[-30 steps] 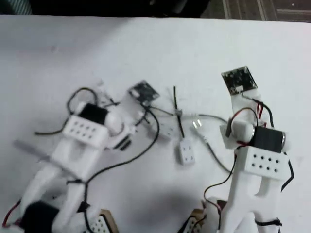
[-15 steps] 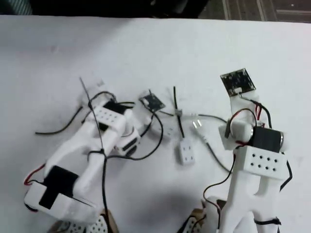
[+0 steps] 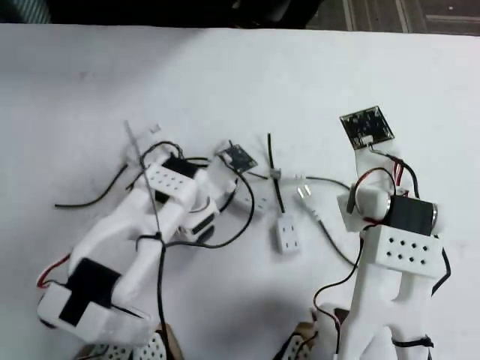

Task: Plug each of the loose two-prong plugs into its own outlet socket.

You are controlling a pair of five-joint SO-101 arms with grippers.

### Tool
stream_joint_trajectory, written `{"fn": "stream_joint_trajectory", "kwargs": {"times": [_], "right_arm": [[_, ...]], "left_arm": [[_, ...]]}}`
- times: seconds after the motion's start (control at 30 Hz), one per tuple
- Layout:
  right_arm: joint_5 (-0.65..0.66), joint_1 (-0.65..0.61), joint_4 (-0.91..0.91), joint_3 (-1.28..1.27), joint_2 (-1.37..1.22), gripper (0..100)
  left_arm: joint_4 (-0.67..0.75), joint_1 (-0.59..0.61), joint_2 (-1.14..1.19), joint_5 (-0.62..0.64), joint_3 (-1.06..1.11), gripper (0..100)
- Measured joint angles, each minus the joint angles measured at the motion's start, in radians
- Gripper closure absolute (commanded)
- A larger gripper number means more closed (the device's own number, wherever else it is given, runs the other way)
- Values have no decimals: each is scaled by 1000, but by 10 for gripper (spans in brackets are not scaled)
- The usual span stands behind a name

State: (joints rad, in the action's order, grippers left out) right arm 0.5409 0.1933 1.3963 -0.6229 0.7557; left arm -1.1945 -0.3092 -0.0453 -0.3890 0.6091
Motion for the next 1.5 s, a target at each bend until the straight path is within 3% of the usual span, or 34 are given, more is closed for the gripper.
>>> {"fn": "stream_joint_trajectory", "kwargs": {"times": [0.23,0.6,0.87,1.03,1.27,1.5], "right_arm": [[0,0,0,0,0,752],[0,0,0,-17,0,752],[0,0,0,-52,2,752],[0,6,0,-52,2,753],[0,2,0,-52,2,753],[-2,-109,0,-55,-77,752]], "left_arm": [[-2,2,-40,107,0,805],[66,0,-41,117,0,807],[-137,2,-41,8,-109,810],[-324,66,-66,-6,-264,917],[-465,218,-347,-72,-296,928],[-362,377,-735,-74,5,928]]}}
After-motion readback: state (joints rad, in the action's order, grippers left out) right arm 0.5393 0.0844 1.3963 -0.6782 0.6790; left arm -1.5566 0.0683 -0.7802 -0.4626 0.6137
